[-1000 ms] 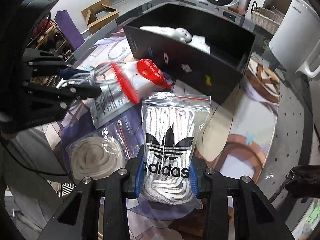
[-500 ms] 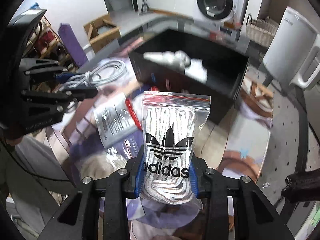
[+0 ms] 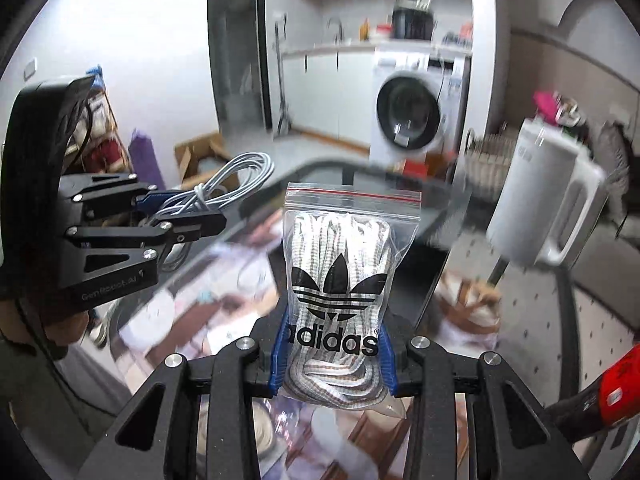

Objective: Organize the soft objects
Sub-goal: 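Lift the white cable with the left gripper while the right gripper lifts the adidas bag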

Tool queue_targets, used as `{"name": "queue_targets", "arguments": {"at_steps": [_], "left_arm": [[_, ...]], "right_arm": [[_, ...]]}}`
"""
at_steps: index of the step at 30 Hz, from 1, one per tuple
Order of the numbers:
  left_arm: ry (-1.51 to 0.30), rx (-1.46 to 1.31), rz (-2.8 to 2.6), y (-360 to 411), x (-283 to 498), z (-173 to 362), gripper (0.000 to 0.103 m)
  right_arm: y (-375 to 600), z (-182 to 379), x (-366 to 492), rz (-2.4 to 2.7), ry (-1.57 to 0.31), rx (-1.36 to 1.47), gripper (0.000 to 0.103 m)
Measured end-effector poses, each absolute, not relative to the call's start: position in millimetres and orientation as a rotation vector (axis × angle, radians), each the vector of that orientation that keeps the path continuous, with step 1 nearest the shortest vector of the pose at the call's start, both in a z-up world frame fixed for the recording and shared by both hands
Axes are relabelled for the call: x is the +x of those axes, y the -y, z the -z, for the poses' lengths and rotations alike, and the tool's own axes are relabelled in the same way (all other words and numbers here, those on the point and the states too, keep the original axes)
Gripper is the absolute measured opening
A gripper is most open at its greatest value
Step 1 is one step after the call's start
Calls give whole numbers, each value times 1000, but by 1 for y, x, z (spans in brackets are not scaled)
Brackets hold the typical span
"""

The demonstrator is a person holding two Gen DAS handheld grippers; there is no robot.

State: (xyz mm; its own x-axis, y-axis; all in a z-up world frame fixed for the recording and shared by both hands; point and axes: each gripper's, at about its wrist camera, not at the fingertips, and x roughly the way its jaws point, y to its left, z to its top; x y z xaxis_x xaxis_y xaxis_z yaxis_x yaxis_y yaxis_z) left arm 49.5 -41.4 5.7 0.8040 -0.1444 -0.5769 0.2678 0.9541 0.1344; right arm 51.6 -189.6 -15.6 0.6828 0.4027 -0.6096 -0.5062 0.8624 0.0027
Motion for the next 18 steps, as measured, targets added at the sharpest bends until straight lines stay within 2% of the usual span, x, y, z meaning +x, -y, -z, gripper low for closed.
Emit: {"name": "queue_targets", "arguments": {"at_steps": [10,18], "left_arm": [[-386,111,251,23,16,-43,24],[-300,61,255,9,2,-56,24]], "right_arm": [[196,-30,9,-509,-301,-153,37],[198,-39,-13,-480,-193,-149,37]]}}
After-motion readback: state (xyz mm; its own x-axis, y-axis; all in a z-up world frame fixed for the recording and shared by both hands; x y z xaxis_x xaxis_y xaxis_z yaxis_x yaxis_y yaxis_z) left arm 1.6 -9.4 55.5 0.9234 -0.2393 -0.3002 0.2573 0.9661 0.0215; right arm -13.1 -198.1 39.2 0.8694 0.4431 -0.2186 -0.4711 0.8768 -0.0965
